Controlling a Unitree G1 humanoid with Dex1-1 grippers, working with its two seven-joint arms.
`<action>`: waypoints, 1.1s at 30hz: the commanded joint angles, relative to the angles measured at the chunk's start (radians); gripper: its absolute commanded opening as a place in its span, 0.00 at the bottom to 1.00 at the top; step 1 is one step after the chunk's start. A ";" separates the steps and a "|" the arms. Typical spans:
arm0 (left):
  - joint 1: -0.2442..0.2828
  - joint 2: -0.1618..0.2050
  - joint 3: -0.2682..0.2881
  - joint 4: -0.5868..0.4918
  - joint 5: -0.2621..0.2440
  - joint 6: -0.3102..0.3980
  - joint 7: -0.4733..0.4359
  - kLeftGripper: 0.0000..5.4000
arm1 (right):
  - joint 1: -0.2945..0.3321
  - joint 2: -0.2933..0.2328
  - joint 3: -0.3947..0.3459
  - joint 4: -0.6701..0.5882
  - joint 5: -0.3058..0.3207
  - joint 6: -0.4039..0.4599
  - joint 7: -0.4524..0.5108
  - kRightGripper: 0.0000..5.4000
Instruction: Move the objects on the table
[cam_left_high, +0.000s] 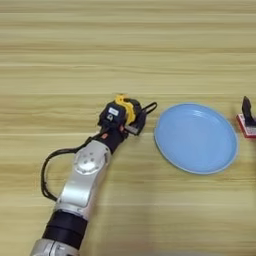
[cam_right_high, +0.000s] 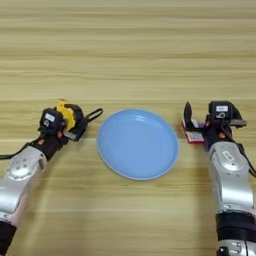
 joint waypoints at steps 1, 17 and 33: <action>-0.054 -0.035 -0.044 -0.003 0.016 -0.012 -0.015 0.77 | -0.016 0.010 0.007 0.015 -0.007 -0.015 -0.004 1.00; -0.184 -0.140 -0.267 0.330 0.114 -0.062 -0.072 0.77 | -0.006 0.038 0.013 -0.012 -0.013 -0.011 -0.024 1.00; -0.266 -0.168 -0.298 0.496 0.176 -0.112 -0.072 0.84 | -0.004 0.062 0.027 -0.021 -0.024 -0.004 -0.032 1.00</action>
